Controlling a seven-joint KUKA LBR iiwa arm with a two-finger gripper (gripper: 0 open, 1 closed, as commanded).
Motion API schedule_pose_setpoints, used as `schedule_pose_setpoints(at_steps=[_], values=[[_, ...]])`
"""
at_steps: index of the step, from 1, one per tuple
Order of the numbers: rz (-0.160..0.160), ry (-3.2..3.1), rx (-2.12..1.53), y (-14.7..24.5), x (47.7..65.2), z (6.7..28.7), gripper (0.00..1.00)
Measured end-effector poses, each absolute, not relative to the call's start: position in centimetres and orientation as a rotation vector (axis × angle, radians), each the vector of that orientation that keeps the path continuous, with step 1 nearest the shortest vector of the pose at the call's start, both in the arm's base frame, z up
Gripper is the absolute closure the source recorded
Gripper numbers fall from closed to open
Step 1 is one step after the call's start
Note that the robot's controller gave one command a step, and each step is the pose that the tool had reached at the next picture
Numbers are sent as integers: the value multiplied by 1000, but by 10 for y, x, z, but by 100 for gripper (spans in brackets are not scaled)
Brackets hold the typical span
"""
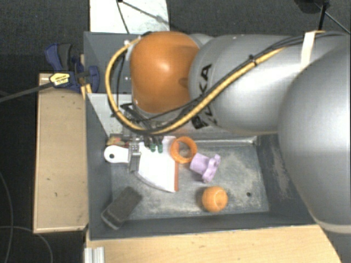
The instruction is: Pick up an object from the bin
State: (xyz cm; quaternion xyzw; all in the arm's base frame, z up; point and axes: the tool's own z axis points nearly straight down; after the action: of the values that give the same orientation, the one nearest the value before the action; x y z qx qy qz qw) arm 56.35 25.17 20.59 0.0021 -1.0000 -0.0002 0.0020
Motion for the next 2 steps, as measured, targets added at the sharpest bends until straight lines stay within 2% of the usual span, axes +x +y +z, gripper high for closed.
schedule_pose_setpoints(at_steps=[1,2], values=[[-4,-3145,-4,250,565,211,0],[-5,-3140,-206,238,574,157,0]])
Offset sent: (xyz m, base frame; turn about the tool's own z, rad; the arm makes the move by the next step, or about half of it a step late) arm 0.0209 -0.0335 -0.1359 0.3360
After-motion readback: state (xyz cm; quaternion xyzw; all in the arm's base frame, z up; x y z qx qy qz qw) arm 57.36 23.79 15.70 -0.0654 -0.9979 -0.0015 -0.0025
